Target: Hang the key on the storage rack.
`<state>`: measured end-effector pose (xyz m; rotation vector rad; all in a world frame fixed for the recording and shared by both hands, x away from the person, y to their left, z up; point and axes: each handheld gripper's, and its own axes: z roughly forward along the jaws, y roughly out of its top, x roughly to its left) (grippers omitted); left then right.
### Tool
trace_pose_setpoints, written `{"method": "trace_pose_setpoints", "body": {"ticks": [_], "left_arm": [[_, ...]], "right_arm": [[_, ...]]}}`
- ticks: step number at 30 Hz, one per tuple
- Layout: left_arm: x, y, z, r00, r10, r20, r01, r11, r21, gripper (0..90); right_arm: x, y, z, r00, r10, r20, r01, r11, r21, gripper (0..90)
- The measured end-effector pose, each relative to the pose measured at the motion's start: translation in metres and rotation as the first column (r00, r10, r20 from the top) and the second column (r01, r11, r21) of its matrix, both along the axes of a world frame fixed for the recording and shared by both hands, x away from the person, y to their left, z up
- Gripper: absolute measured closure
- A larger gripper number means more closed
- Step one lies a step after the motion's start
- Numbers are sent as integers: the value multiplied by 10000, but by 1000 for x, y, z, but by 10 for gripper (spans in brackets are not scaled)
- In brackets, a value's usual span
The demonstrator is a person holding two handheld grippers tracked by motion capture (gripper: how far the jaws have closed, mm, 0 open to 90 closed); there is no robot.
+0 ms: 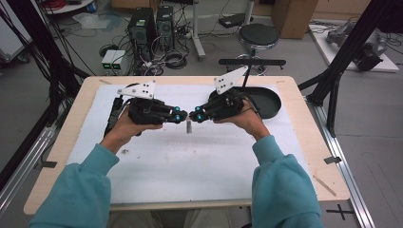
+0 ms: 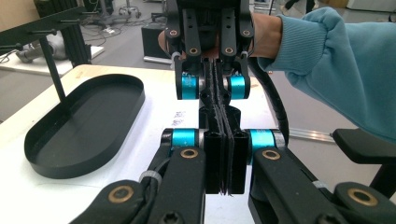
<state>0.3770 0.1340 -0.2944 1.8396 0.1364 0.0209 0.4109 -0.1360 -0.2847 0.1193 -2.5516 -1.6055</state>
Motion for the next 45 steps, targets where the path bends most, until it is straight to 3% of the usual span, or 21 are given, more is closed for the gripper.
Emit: {"method": "trace_pose_setpoints", "body": {"ticks": [7,12,15,17,18,19,21,24,27,32,33,34,36,40,45], "left_arm": [[1,0,-1,10000,59,-63,-59,10000,-15,882],[2,1,-2,9993,307,-203,-310,9994,-162,848],[3,4,-4,9997,227,40,-225,9986,-484,570],[1,8,-5,9947,973,334,-973,9953,7,368],[1,8,-5,9947,973,334,-973,9953,7,277],[0,13,-6,9880,1527,227,-1532,9880,219,187],[-1,21,-7,9768,2067,552,-2092,9769,440,120],[-2,35,-10,9575,2816,621,-2835,9586,250,17],[-4,52,-15,9413,3306,687,-3308,9437,-79,17],[-14,77,-24,9157,3898,975,-3889,9208,-285,17],[-14,77,-24,9157,3898,975,-3889,9208,-285,17],[-20,86,-27,9051,4105,1104,-4093,9118,-350,17],[-27,95,-31,8706,4697,1461,-4701,8820,-341,17],[-42,113,-46,8506,5070,1393,-5023,8619,-696,17],[-59,133,-73,8224,5546,1271,-5461,8321,-971,17]], "right_arm": [[1,1,0,9998,-86,159,85,10000,24,897],[-2,0,1,9987,-477,-197,472,9986,-239,898],[0,-1,1,9981,-610,-127,607,9978,-271,898],[2,-7,2,9956,-925,-130,923,9955,-220,897],[4,-9,2,9944,-1047,-111,1046,9944,-124,897],[4,-12,3,9925,-1204,-192,1201,9927,-131,897],[7,-19,5,9882,-1525,-123,1524,9883,-73,897],[9,-30,7,9775,-2108,-105,2107,9775,-77,897],[12,-41,9,9653,-2610,-69,2610,9653,-59,897],[17,-59,13,9401,-3407,-102,3406,9402,-85,897],[18,-61,14,9339,-3576,-68,3575,9338,-151,897],[20,-64,16,9297,-3683,-45,3682,9296,-177,896],[22,-69,19,9197,-3927,-11,3926,9194,-224,897],[27,-79,27,9005,-4346,152,4349,9001,-258,897],[33,-91,36,8696,-4930,263,4937,8686,-420,897]]}}
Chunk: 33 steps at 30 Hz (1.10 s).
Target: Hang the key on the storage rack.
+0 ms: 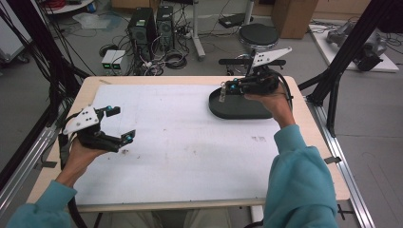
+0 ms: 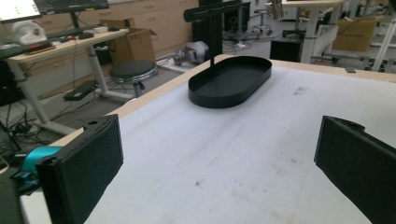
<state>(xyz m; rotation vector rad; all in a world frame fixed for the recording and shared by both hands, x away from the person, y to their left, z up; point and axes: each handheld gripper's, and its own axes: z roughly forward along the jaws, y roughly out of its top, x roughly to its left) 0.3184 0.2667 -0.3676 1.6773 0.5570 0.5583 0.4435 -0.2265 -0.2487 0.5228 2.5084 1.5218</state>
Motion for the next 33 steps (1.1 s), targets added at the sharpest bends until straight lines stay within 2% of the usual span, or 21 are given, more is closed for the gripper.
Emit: {"method": "trace_pose_setpoints", "body": {"ticks": [3,5,12,16,18,21,25,29,33], "left_arm": [[-10,10,-18,9995,294,-73,-295,9994,-196,17],[-12,11,-22,9992,376,-114,-378,9991,-200,17],[-27,21,-55,9967,811,-108,-817,9915,-1010,17],[-32,22,-71,9950,985,-141,-995,9890,-1098,17],[-34,23,-75,9939,1105,-43,-1102,9864,-1222,17],[-35,25,-80,9919,1267,-2,-1255,9820,-1411,17],[-38,25,-87,9895,1443,62,-1420,9799,-1404,17],[-41,24,-88,9851,1674,389,-1605,9770,-1403,17],[-40,25,-88,9858,1661,259,-1607,9764,-1441,18]], "right_arm": [[6,-6,5,9994,-336,41,337,9989,-321,896],[8,-9,6,9990,-435,73,438,9983,-397,897],[25,-25,14,9943,-1065,-96,1053,9909,-841,896],[30,-31,17,9905,-1362,-171,1340,9864,-948,896],[34,-34,19,9886,-1502,-97,1477,9808,-1272,896],[39,-38,22,9855,-1690,-152,1653,9764,-1393,896],[46,-43,22,9800,-1978,-227,1918,9684,-1595,896],[54,-44,22,9770,-2120,-242,2045,9626,-1774,896],[61,-45,22,9734,-2277,-250,2186,9559,-1961,896]]}}
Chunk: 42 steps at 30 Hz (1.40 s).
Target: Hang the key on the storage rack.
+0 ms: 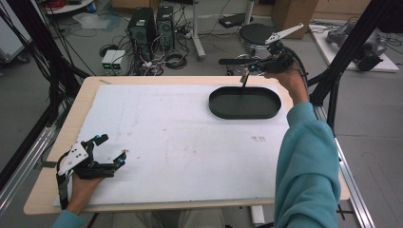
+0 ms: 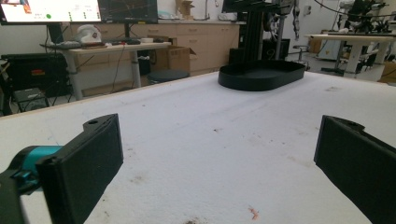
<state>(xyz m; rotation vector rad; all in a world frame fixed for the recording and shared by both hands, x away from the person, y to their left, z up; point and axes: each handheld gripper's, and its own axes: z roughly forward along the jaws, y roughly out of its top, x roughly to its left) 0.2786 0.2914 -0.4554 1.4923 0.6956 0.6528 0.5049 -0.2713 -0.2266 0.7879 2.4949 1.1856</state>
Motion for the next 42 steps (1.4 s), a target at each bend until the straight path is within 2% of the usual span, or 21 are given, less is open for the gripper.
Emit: {"method": "trace_pose_setpoints", "body": {"ticks": [2,8,20,27,31,42], "left_arm": [[0,0,0,10000,3,4,-3,10000,10,17],[-1,0,-1,10000,-1,80,2,10000,-33,17],[-1,0,-1,10000,26,71,-25,9999,-147,17],[-1,0,-1,9999,63,122,-61,9999,-115,18],[-2,0,-1,9999,68,126,-66,9999,-148,18],[-2,0,-1,9999,54,158,-52,9999,-88,17]], "right_arm": [[3,-1,-1,10000,-94,-28,94,9999,87,896],[14,-3,-10,9991,-355,-228,353,9993,-116,895],[26,0,-22,9975,-520,-468,495,9974,-534,895],[29,3,-29,9945,-928,-490,890,9932,-749,895],[30,5,-29,9944,-1002,-337,973,9920,-809,895],[35,7,-33,9891,-1429,-348,1388,9853,-1000,895]]}}
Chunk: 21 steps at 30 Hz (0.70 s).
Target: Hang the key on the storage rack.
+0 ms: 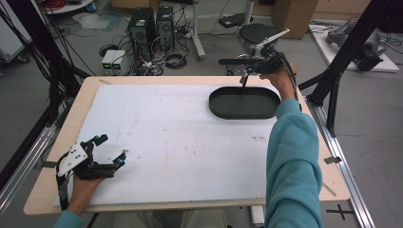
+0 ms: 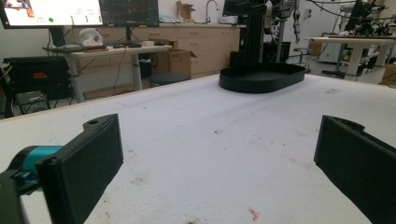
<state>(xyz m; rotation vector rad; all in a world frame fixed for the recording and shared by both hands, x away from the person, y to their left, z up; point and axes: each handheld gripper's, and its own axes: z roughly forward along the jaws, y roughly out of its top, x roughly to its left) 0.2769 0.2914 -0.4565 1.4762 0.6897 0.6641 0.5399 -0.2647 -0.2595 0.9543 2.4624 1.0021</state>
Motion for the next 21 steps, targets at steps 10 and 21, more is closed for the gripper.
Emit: {"method": "trace_pose_setpoints", "body": {"ticks": [10,21], "left_arm": [[0,0,0,10000,-8,13,8,10000,20,18],[0,0,0,10000,-15,17,15,10000,-5,17]], "right_arm": [[3,2,-3,9999,-159,36,160,9997,-168,895],[4,2,-4,9988,-471,131,475,9985,-254,894]]}}
